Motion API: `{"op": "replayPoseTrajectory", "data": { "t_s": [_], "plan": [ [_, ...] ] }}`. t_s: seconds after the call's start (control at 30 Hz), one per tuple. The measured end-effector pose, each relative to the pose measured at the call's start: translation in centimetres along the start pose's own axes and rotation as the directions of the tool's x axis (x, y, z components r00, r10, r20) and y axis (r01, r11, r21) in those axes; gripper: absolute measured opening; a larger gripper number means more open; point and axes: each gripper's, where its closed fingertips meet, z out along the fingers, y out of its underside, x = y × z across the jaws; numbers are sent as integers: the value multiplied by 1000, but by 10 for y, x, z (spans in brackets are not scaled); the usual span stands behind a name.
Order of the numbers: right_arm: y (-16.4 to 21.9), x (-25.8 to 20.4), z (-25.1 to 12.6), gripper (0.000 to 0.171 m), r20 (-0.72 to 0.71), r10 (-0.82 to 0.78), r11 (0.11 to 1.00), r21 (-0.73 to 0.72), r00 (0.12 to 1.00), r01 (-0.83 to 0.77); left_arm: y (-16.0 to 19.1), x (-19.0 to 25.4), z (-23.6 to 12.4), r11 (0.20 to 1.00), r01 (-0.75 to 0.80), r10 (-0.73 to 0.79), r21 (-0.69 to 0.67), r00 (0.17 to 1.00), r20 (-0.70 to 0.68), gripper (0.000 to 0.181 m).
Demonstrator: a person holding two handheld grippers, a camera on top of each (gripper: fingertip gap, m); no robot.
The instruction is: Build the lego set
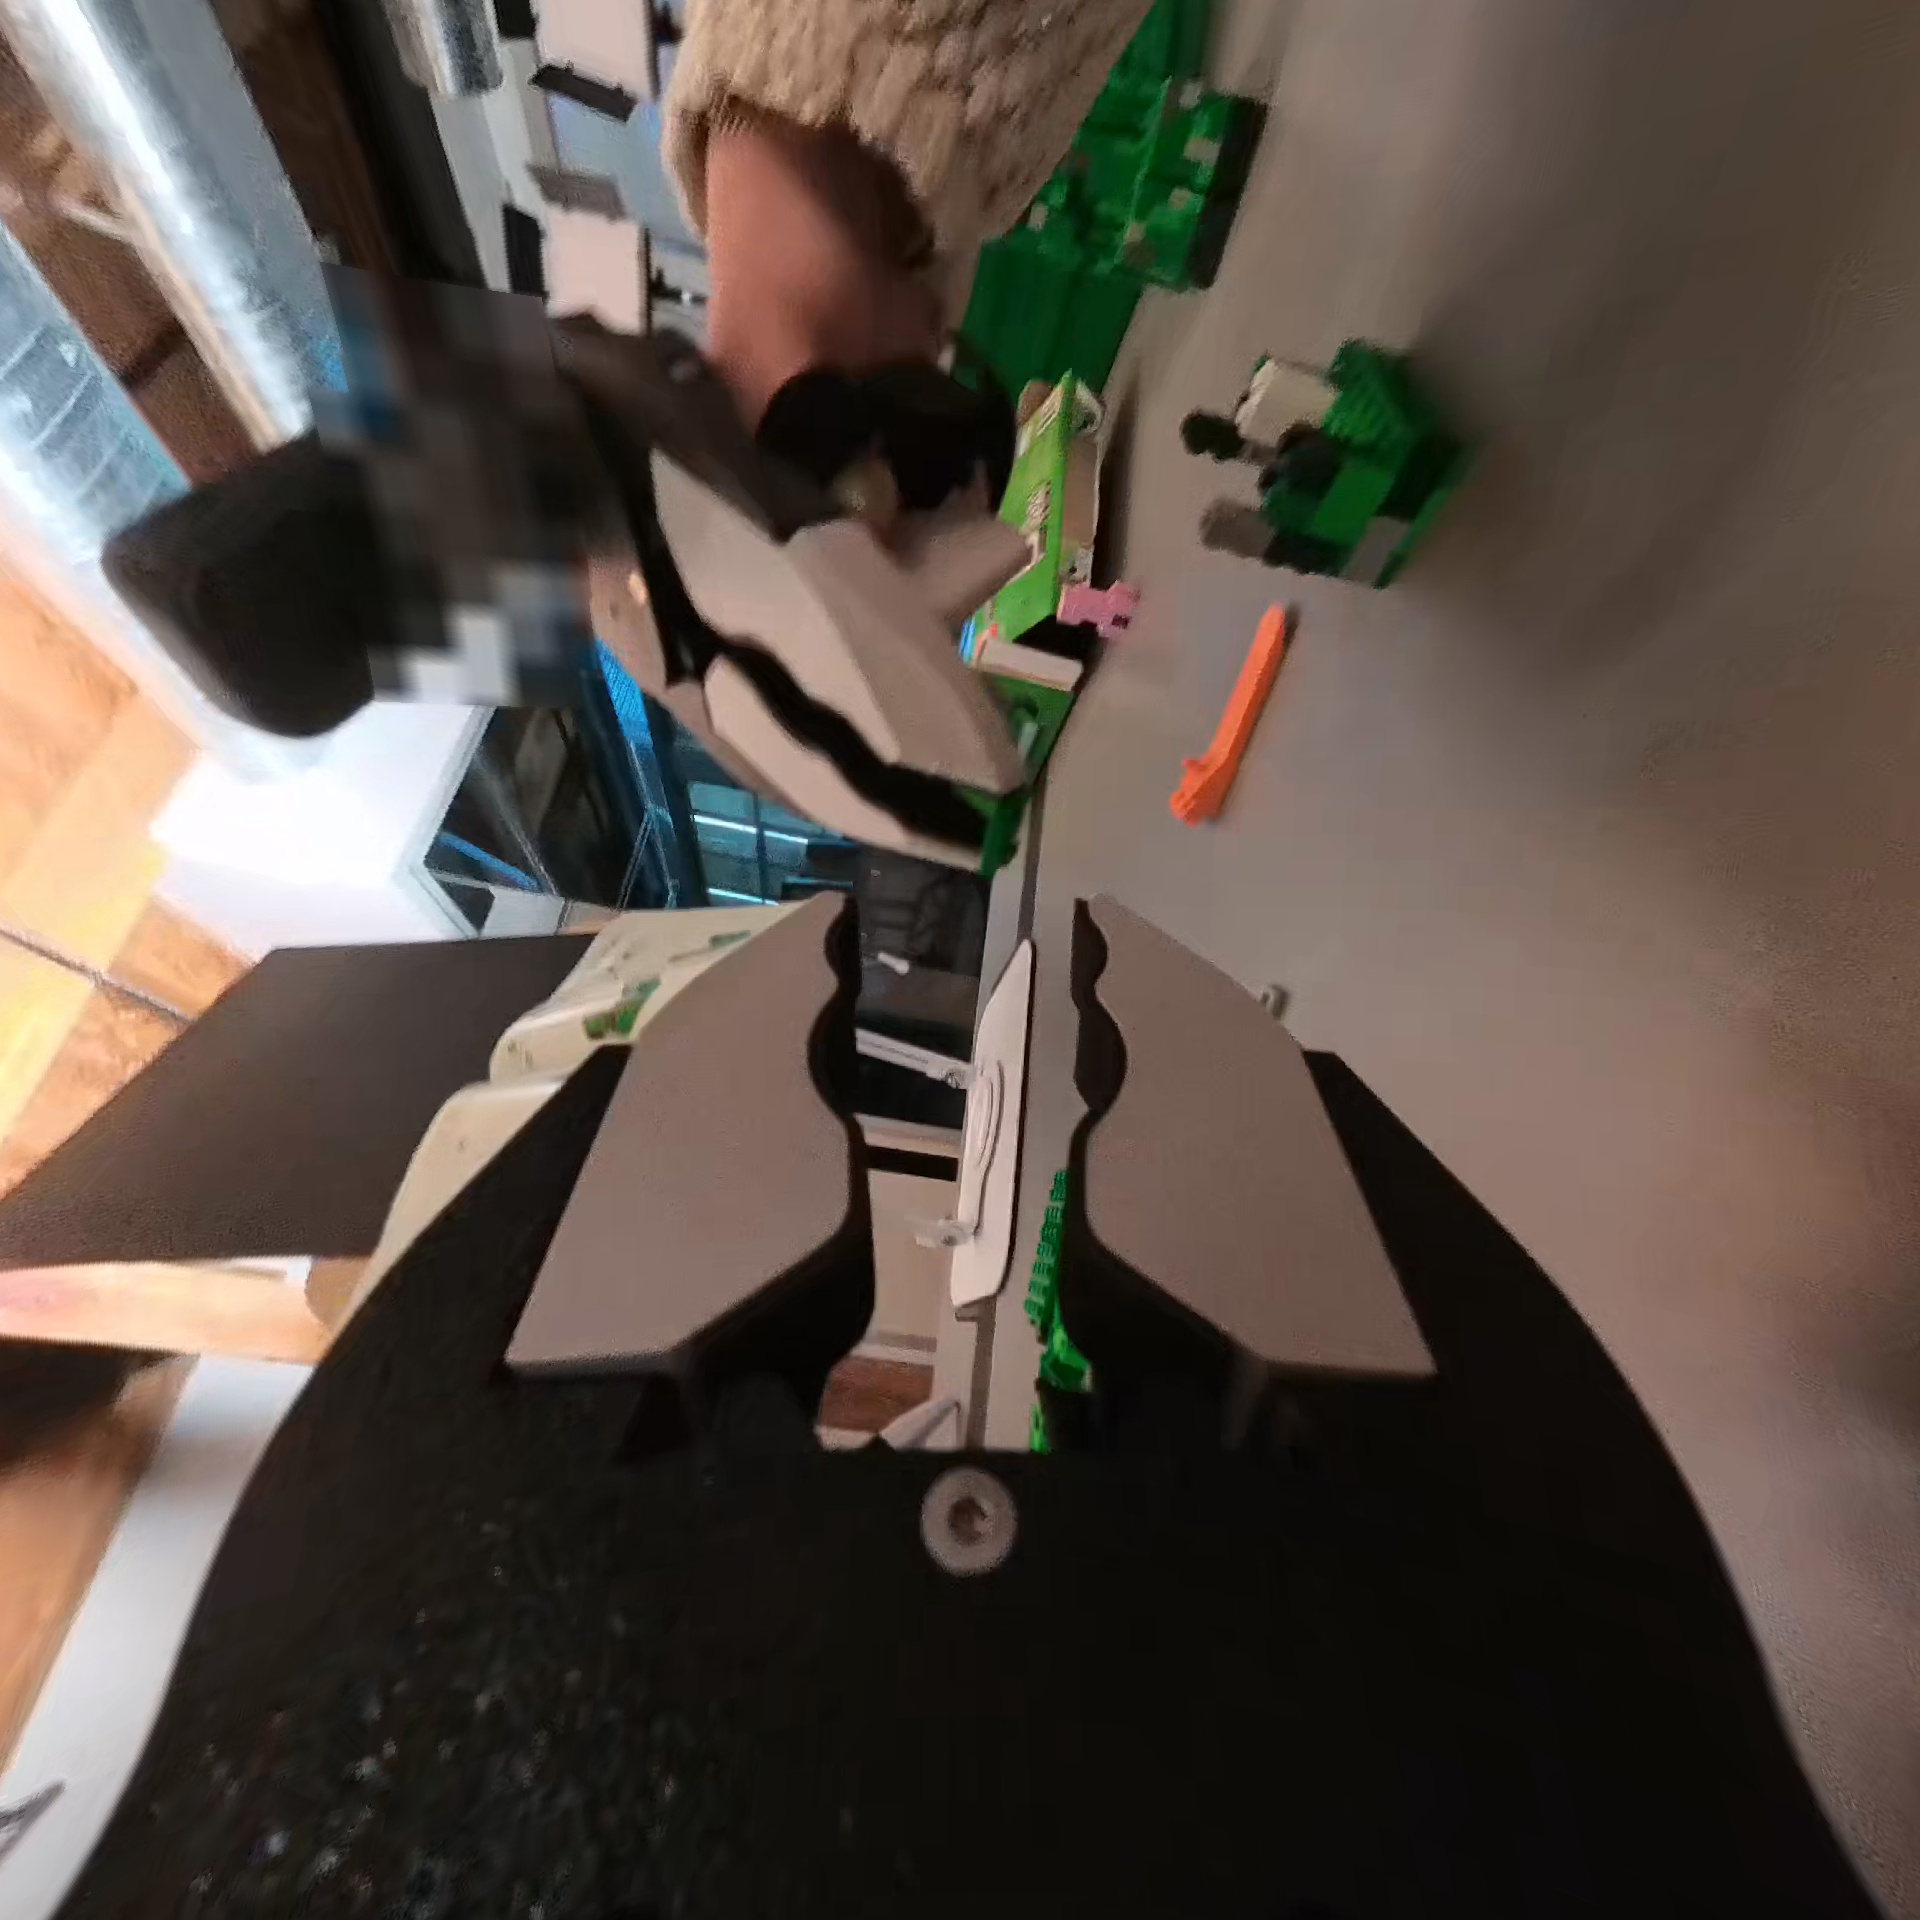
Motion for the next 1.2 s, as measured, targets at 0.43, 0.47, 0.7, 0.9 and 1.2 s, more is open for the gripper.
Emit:
{"op": "replayPoseTrajectory", "data": {
  "t_s": [0.43,0.47,0.7,0.9,1.2],
  "plan": [
    [-6,-2,1,17,5,4,999,51,1000,-4,-7,9,4,996,85,-86,-23,994,-67,2],
    [-8,1,-2,25,-39,-31,997,67,999,33,-6,5,4,979,204,-205,-13,975,-82,2],
    [-8,-1,-3,6,-185,-350,936,-26,918,351,-11,1,-2,657,753,-707,12,622,-337,2],
    [-1,3,0,5,-150,-355,935,-80,923,346,-6,7,2,622,783,-740,-7,585,-331,3],
    [95,38,7,5,95,299,805,-559,949,-198,103,-54,-31,760,640,-562,-112,735,380,9]
  ]
}}
